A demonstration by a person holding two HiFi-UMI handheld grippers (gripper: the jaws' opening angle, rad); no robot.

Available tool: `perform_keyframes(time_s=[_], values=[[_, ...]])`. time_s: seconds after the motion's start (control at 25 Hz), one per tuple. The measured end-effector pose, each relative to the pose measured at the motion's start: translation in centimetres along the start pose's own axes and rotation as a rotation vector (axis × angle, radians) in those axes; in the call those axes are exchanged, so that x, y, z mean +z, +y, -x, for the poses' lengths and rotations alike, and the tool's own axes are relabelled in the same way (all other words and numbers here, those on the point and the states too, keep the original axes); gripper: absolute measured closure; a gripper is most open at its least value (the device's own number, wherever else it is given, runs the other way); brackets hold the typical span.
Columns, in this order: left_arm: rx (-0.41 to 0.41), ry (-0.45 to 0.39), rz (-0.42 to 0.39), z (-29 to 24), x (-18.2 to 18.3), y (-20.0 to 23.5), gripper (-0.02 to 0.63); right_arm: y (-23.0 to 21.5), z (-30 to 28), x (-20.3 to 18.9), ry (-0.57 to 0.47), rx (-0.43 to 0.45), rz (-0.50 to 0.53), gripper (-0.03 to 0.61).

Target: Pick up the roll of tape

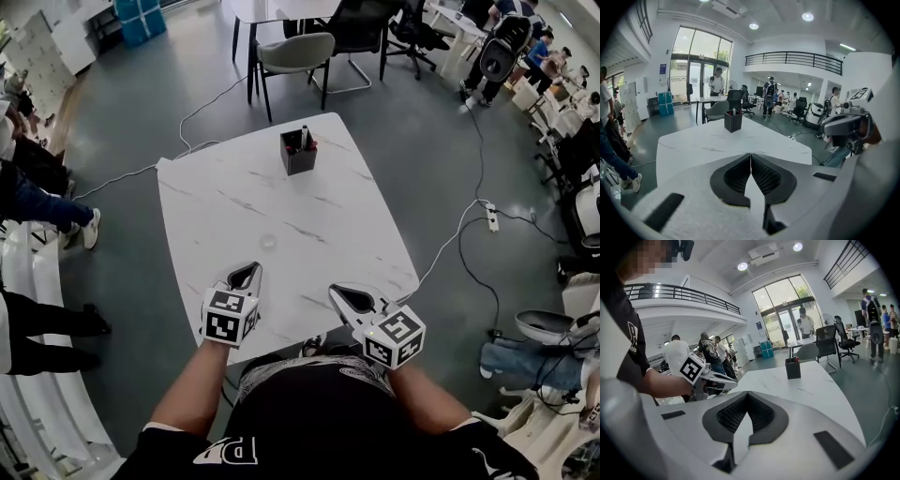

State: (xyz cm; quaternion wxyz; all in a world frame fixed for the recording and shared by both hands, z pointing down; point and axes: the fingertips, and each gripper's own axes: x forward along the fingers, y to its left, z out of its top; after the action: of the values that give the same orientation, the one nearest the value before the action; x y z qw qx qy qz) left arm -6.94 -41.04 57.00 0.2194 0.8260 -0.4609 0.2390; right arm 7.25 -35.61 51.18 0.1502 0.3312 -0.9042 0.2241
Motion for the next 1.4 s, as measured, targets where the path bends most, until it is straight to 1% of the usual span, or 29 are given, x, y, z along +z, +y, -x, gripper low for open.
perform_keyframes(time_s=[0.2, 0.36, 0.48, 0.72, 0.96, 1.0, 1.04, 1.08, 1.2, 1.4], values=[[0.031, 0.051, 0.002, -4.1, -0.9, 1.3, 0.595, -1.1, -0.5, -0.8, 0.025, 0.023, -0.013, 0.575], [0.053, 0.106, 0.005, -7.5, -1.9, 2.7, 0.594, -2.6, -0.5, -1.6, 0.045, 0.02, -0.042, 0.575], [0.074, 0.129, 0.014, -9.8, -2.7, 3.7, 0.594, -3.8, -0.1, -2.2, 0.057, 0.009, -0.07, 0.575], [0.1, 0.171, 0.023, -12.9, -3.8, 5.4, 0.594, -6.0, 0.3, -3.1, 0.064, -0.014, -0.112, 0.575], [0.11, 0.216, 0.001, -15.5, -5.0, 6.8, 0.587, -7.5, 0.2, -3.8, 0.073, -0.025, -0.137, 0.575], [0.106, 0.222, 0.007, -15.7, -5.1, 6.8, 0.556, -7.7, 0.1, -3.9, 0.074, -0.027, -0.14, 0.575], [0.101, 0.228, 0.014, -15.9, -5.1, 6.8, 0.491, -7.8, 0.1, -3.9, 0.075, -0.028, -0.143, 0.575], [0.097, 0.233, 0.016, -16.1, -5.2, 6.7, 0.474, -8.0, 0.0, -4.0, 0.075, -0.029, -0.147, 0.575], [0.098, 0.256, -0.005, -16.8, -5.7, 6.7, 0.465, -8.5, -0.1, -4.1, 0.075, -0.033, -0.155, 0.575], [0.073, 0.302, 0.006, -17.9, -6.4, 6.5, 0.406, -8.8, -0.3, -3.9, 0.071, -0.033, -0.157, 0.575]])
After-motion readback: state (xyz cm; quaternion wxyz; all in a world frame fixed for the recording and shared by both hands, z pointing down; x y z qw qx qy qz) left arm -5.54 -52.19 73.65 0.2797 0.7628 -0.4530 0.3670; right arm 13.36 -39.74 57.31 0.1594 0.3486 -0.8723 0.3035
